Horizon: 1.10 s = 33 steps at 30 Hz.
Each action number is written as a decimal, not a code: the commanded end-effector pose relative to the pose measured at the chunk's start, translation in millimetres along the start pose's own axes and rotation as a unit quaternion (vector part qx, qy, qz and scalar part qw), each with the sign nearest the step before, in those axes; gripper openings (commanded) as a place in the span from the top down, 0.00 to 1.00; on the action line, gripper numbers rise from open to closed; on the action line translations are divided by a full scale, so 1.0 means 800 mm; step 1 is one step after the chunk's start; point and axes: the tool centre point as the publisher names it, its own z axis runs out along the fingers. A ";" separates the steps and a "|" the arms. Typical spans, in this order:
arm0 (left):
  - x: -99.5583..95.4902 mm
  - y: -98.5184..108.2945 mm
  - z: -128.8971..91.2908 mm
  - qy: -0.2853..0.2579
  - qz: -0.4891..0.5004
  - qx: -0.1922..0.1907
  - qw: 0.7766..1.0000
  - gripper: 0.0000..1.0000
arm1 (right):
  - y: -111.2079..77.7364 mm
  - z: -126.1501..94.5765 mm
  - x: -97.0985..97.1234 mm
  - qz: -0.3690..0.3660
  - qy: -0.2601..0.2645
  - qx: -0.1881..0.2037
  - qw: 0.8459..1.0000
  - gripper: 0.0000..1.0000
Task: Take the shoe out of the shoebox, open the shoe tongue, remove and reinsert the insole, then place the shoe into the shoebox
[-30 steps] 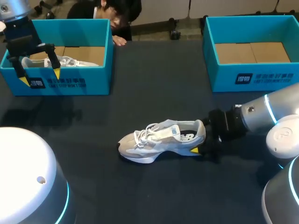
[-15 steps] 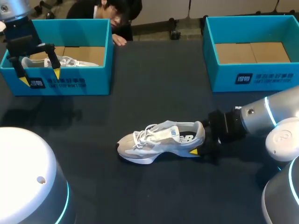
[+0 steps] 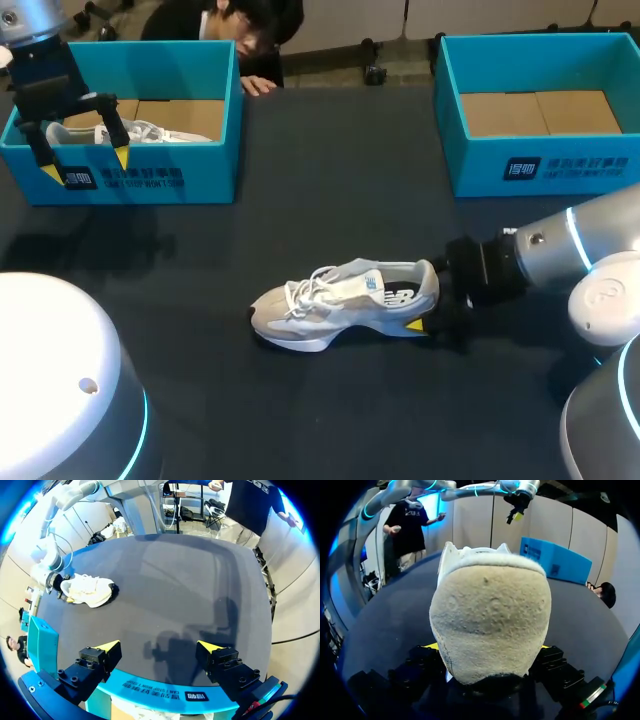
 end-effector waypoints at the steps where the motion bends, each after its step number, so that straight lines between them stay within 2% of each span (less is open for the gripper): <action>1: -0.008 -0.006 -0.004 -0.004 -0.068 -0.011 0.998 0.00 | 0.001 0.002 0.003 0.000 -0.001 0.002 1.000 1.00; 2: -0.012 -0.010 -0.005 0.000 -0.087 -0.027 0.996 0.00 | 0.001 0.002 0.003 0.000 -0.001 0.002 1.000 1.00; 5: -0.017 -0.017 -0.010 -0.023 -0.161 -0.038 0.986 0.00 | 0.001 0.002 0.003 0.000 -0.001 0.002 1.000 1.00; 6: -0.018 -0.019 -0.011 -0.027 -0.198 -0.053 0.978 0.00 | 0.001 0.002 0.003 0.000 -0.001 0.002 1.000 1.00; 8: -0.021 -0.021 -0.012 -0.042 -0.253 -0.056 0.965 0.00 | 0.001 0.002 0.003 0.000 -0.001 0.002 1.000 1.00; 9: -0.023 -0.021 -0.013 -0.045 -0.290 -0.072 0.953 0.00 | 0.001 0.002 0.003 0.000 -0.001 0.002 1.000 1.00; 10: -0.025 -0.023 -0.014 -0.052 -0.294 -0.075 0.951 0.00 | 0.001 0.002 0.003 0.000 -0.001 0.002 1.000 1.00; 15: -0.047 -0.032 -0.020 -0.089 -0.406 -0.082 0.906 0.00 | 0.001 0.002 0.003 0.000 -0.001 0.002 1.000 1.00; 30: -0.047 -0.032 -0.020 -0.089 -0.406 -0.082 0.906 0.00 | 0.001 0.002 0.003 0.000 -0.001 0.002 1.000 1.00; 31: -0.053 -0.036 -0.018 -0.090 -0.426 -0.086 0.896 0.00 | 0.001 0.002 0.003 0.000 -0.001 0.002 1.000 1.00; 33: -0.072 -0.035 -0.014 -0.083 -0.510 -0.074 0.853 0.00 | 0.001 0.002 0.003 0.000 -0.001 0.002 1.000 1.00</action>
